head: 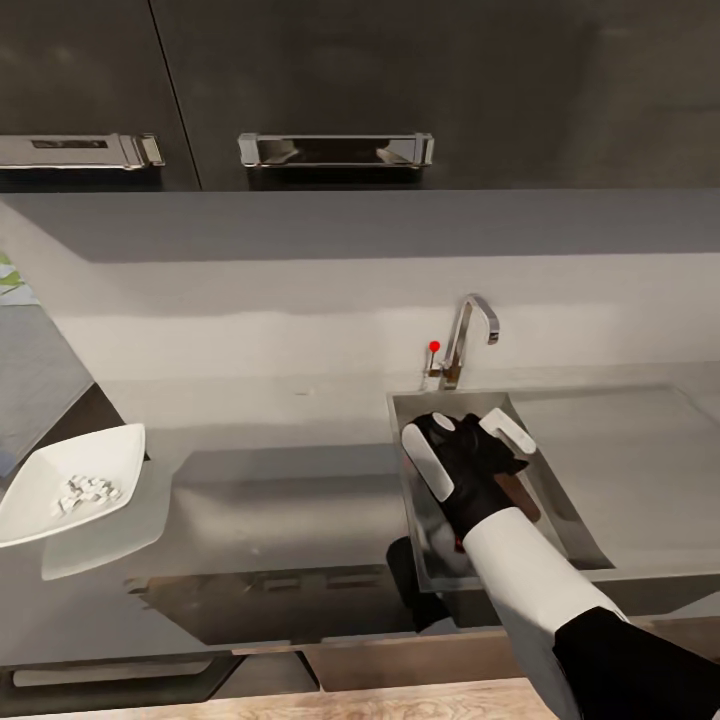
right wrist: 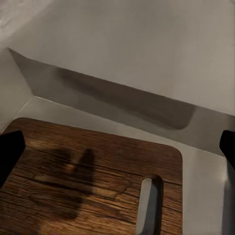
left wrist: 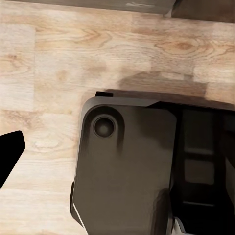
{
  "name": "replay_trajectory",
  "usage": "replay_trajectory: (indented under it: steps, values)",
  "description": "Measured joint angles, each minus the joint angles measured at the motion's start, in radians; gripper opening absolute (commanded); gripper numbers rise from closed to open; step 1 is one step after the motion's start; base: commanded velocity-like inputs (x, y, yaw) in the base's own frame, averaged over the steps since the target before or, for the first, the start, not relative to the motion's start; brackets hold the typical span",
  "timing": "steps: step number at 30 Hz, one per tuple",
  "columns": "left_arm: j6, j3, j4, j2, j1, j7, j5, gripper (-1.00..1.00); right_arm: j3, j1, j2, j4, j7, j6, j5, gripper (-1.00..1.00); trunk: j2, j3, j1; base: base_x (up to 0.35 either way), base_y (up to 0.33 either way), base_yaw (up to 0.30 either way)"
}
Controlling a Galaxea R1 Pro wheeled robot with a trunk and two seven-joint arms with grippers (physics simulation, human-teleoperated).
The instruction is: In the kitchen, take the Vidalia onion out of the sink, dice it on the chopping board with the paring knife, put the diced onion into the bowl on the countertop, then place both the paring knife and the chopping board into the sink.
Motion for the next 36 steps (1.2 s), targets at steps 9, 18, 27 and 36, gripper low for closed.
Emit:
replay_trajectory:
  steps: [9,18,27,36]
  values:
    - [-0.001,0.000,0.013,0.000,0.000,0.000,-0.001,1.00,0.048,0.000,0.000,-0.017,0.001,0.000,0.000,1.00,0.000,0.000,0.001,-0.184,0.000,0.000]
    - [-0.001,0.000,0.014,0.000,0.000,0.000,-0.001,1.00,0.103,0.003,0.000,-0.045,0.004,0.000,-0.001,1.00,0.000,0.000,0.001,-0.340,0.000,0.000]
    - [-0.001,0.000,0.014,0.000,0.000,0.000,-0.001,1.00,0.105,0.015,0.000,-0.084,0.087,0.000,-0.001,1.00,0.000,0.000,0.001,-0.342,0.000,0.000]
    - [0.000,0.001,0.013,0.000,0.000,0.000,-0.001,1.00,0.182,0.129,0.000,-0.282,0.104,0.000,-0.001,1.00,0.000,0.000,0.001,-0.342,0.000,0.000]
